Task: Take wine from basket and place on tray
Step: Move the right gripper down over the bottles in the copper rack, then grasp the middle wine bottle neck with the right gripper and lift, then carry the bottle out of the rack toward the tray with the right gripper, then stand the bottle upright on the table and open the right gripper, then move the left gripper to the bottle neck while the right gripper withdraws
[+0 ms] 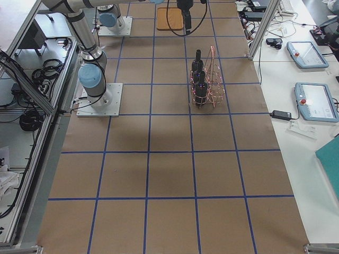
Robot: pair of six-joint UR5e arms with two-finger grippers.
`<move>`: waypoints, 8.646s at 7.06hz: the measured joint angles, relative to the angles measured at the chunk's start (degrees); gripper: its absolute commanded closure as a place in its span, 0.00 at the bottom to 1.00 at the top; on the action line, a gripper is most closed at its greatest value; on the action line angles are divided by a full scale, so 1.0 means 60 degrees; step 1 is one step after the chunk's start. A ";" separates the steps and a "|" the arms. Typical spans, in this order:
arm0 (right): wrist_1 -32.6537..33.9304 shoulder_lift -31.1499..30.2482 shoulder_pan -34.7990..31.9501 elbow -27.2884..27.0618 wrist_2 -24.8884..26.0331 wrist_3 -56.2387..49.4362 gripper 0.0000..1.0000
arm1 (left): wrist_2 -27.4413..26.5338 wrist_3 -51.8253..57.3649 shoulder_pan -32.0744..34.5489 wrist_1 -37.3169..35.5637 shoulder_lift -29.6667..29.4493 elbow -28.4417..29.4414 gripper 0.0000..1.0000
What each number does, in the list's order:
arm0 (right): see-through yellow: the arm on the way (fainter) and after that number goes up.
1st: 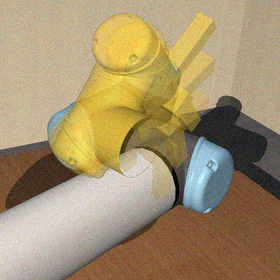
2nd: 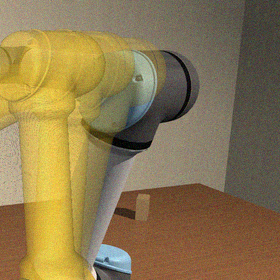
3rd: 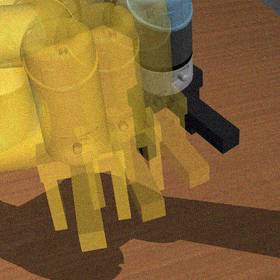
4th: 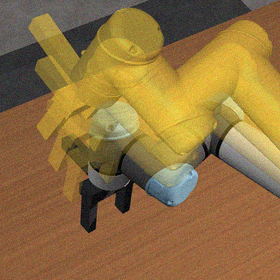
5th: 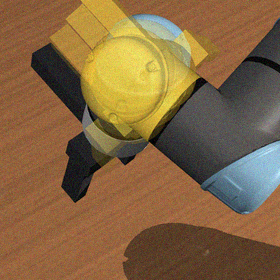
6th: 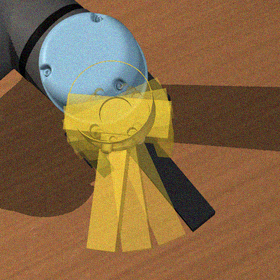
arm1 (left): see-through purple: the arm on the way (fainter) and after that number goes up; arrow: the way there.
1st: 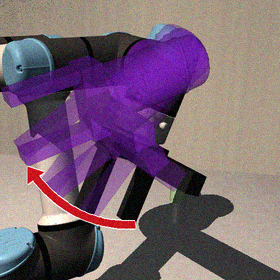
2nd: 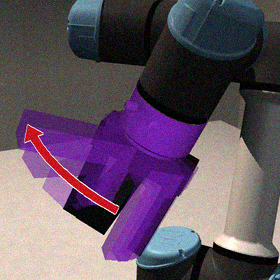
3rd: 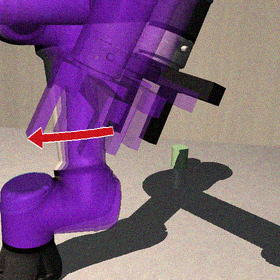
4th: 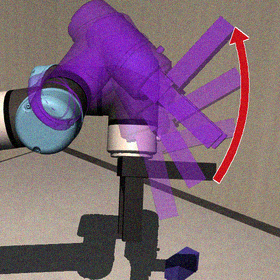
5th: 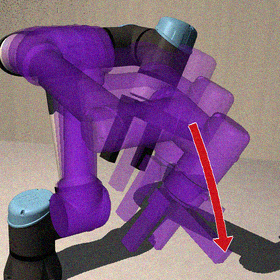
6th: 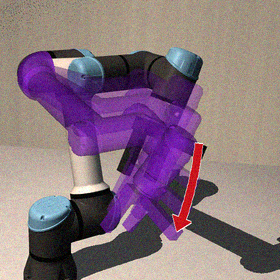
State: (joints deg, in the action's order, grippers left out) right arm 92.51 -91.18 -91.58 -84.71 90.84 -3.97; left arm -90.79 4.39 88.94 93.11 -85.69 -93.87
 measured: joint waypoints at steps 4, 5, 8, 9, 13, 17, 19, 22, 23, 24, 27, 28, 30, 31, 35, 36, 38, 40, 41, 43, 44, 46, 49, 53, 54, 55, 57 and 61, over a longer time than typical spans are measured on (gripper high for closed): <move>0.0003 0.0012 0.0012 -0.0003 0.0025 -0.0025 0.00 | -0.0027 0.0000 0.0000 0.0022 0.0000 0.0000 0.00; -0.0029 0.0017 0.0057 0.0008 0.0030 -0.0064 0.00 | -0.0029 0.0000 0.0000 0.0024 0.0000 0.0000 0.00; -0.0394 0.0370 0.0499 0.0544 0.0030 -0.0228 0.00 | -0.0042 0.0000 0.0000 0.0042 0.0000 0.0000 0.00; -0.0672 0.0751 0.0752 0.0940 0.0008 -0.0562 0.00 | -0.0043 0.0000 0.0000 0.0045 0.0000 0.0000 0.00; -0.0661 0.2180 0.1513 0.1202 -0.0144 -0.1709 0.00 | -0.0044 0.0000 0.0000 0.0049 0.0000 0.0000 0.00; 0.0204 0.2742 0.1538 0.0307 -0.0150 -0.1608 0.17 | -0.0033 0.0000 0.0000 0.0021 0.0004 0.0000 0.00; 0.0396 0.2867 0.1538 0.0186 -0.0159 -0.1466 0.66 | -0.0023 0.0000 0.0000 0.0023 0.0000 0.0000 0.00; 0.0431 0.2891 0.1539 0.0177 -0.0182 -0.1352 0.89 | -0.0038 0.0000 -0.0027 0.0019 0.0003 0.0000 0.00; 0.0431 0.2892 0.1539 0.0204 -0.0283 -0.1310 0.89 | -0.0034 -0.0003 -0.0017 0.0030 0.0005 -0.0004 0.00; 0.0417 0.2869 0.1539 0.0292 -0.0410 -0.1218 0.88 | -0.0030 -0.0006 -0.0004 0.0033 0.0006 -0.0006 0.00; -0.0975 0.2619 0.1492 0.1554 -0.0335 -0.1086 0.86 | -0.0037 0.0000 0.0013 0.0057 0.0014 -0.0009 0.00; -0.1681 0.2346 0.1486 0.2031 -0.0231 -0.1075 0.86 | -0.0028 0.0000 0.0012 0.0058 0.0014 -0.0013 0.00; -0.2857 0.1683 0.1437 0.2348 -0.0011 -0.0884 0.89 | -0.0044 0.0000 -0.0041 0.0024 0.0019 0.0009 0.00; -0.3285 0.1466 0.1275 0.2216 0.0007 -0.0444 0.94 | -0.0061 0.0004 -0.0065 0.0019 0.0025 0.0020 0.00; -0.2105 0.0760 -0.1086 -0.0166 -0.0245 0.2267 0.96 | -0.0108 0.0067 -0.0161 0.0006 0.0029 0.0113 0.00; -0.1351 0.0911 -0.1968 -0.0472 -0.0261 0.3232 0.96 | -0.0171 0.0134 -0.0304 -0.0004 0.0040 0.0136 0.00; -0.0070 0.1769 -0.3402 -0.0309 -0.0334 0.5291 0.96 | -0.0223 0.0472 -0.0585 -0.0012 0.0097 0.0163 0.00; 0.0262 0.2945 -0.4452 0.0781 -0.0416 0.6691 0.95 | -0.0237 0.0653 -0.0704 -0.0018 0.0118 0.0173 0.00; 0.0299 0.3307 -0.4732 0.1153 -0.0481 0.7198 0.95 | -0.0252 0.0690 -0.0742 -0.0016 0.0126 0.0175 0.00; 0.0391 0.3523 -0.4935 0.1405 -0.0776 0.7801 0.95 | -0.0270 0.0821 -0.0866 -0.0007 0.0155 0.0174 0.00; 0.0509 0.3584 -0.4959 0.1425 -0.0865 0.7937 0.95 | -0.0258 0.0977 -0.0910 -0.0002 0.0167 0.0162 0.00; 0.0851 0.3724 -0.4976 0.1437 -0.0910 0.8045 0.95 | -0.0269 0.1084 -0.0923 0.0012 0.0184 0.0141 0.00; 0.1162 0.3806 -0.4980 0.1441 -0.0915 0.8099 0.66 | -0.0261 0.1098 -0.0927 0.0039 0.0233 0.0083 0.00; 0.1225 0.3812 -0.4981 0.1424 -0.0912 0.8099 0.18 | -0.0291 0.1099 -0.0935 0.0037 0.0262 0.0073 0.00; 0.1259 0.3807 -0.4981 0.1421 -0.0890 0.8088 0.13 | -0.0292 0.1099 -0.0936 0.0035 0.0263 0.0073 0.00; 0.1299 0.3794 -0.4979 0.1422 -0.0845 0.8066 0.11 | -0.0293 0.1096 -0.0937 0.0076 0.0264 0.0094 0.00; 0.1243 0.3594 -0.4738 0.1428 -0.0774 0.7649 0.01 | -0.0283 0.1082 -0.0948 0.0444 0.0266 0.0264 0.00; -0.0682 0.2068 -0.2351 0.1397 -0.0883 0.4634 0.00 | -0.0135 0.0576 -0.0863 0.0400 0.0019 0.0325 0.00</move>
State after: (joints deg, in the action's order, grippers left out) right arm 88.42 -78.78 -105.69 -76.33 85.54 23.84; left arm -91.60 7.85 83.77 95.51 -85.58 -91.92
